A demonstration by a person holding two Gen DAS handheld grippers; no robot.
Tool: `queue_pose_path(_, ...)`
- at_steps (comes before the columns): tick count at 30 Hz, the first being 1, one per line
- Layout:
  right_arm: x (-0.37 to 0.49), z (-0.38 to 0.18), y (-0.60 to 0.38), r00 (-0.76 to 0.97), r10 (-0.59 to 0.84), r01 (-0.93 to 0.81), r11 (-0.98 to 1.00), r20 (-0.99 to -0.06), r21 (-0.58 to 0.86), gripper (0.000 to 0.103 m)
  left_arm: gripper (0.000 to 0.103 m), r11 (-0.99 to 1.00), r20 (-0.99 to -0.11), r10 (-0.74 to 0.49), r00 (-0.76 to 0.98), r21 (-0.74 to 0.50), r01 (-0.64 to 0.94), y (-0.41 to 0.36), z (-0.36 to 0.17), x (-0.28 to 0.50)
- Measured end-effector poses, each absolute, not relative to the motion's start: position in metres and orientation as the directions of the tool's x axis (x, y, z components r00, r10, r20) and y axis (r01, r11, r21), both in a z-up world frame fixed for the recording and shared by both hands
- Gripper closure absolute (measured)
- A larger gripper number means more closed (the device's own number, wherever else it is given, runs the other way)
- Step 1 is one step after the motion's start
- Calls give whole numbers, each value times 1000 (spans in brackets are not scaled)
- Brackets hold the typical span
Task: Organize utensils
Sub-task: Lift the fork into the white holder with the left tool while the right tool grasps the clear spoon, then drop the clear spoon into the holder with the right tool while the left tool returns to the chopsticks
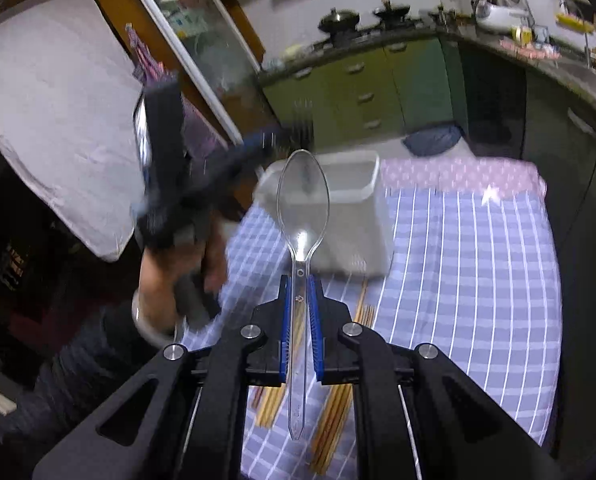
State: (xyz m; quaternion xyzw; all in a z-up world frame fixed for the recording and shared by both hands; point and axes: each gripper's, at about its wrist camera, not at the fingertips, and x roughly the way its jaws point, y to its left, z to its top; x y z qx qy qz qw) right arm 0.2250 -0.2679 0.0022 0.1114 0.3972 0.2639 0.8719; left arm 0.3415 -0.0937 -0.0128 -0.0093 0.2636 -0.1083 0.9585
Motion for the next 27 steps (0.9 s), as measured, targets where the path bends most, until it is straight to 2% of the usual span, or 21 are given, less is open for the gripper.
queue_pose_path(5,260,41,-261,652,512,-353,858,-558,375,93,82,977,-524,-212,825,-94,191,-80,-6,325)
queue_pose_path(6,266,48,-260,677,504,-345,861,-536,374,93,80,976,-524,-218,824,-106,191,-75,-2,318)
queue_pose_path(8,280,61,-258,726,487,-328,866,-487,377,93,66,974,-525,-228,820,-119,194,-68,2,307)
queue_pose_path(13,327,71,-248,843,369,-250,913,-392,322,93,66,972,-528,-230,818,-92,214,-59,8,273)
queue_pose_path(20,377,18,-232,832,308,-206,944,-461,259,93,65,970,-574,-239,783,-97,225,-45,-3,250)
queue_pose_path(27,340,-21,-237,828,306,-242,951,-469,193,93,62,969,-641,-238,730,-100,228,-41,-20,252)
